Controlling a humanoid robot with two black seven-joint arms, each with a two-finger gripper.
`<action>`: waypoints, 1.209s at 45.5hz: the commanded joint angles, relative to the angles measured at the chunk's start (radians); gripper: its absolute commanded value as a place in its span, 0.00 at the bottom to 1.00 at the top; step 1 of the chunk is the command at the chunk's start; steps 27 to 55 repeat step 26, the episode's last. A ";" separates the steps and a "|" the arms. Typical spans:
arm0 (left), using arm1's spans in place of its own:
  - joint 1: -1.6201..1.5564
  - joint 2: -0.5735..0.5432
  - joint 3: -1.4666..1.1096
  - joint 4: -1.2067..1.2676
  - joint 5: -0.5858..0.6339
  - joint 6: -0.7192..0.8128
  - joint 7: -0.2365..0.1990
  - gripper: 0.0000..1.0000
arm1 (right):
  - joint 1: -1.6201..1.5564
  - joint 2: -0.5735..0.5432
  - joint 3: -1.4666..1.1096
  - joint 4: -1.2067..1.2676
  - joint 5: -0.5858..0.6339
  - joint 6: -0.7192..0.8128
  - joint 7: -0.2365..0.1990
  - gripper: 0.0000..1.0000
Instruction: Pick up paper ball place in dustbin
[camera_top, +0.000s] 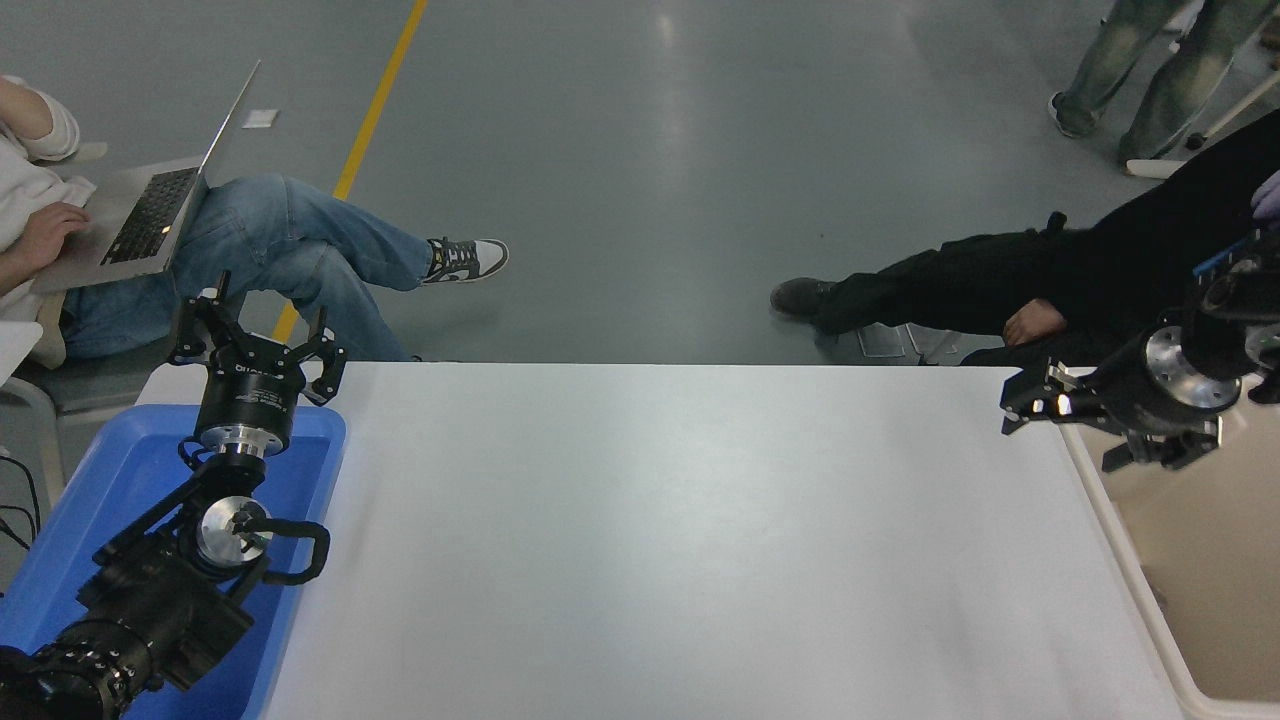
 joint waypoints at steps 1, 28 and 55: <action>0.000 -0.001 0.001 -0.001 -0.001 0.000 0.000 0.99 | 0.231 0.149 0.012 0.044 0.023 0.102 0.002 1.00; 0.000 -0.001 -0.001 -0.001 -0.001 0.000 0.000 0.99 | 0.302 0.286 0.014 0.040 0.031 0.102 0.001 1.00; 0.000 -0.001 -0.001 -0.001 -0.001 0.000 0.000 0.99 | 0.302 0.286 0.014 0.040 0.031 0.102 0.001 1.00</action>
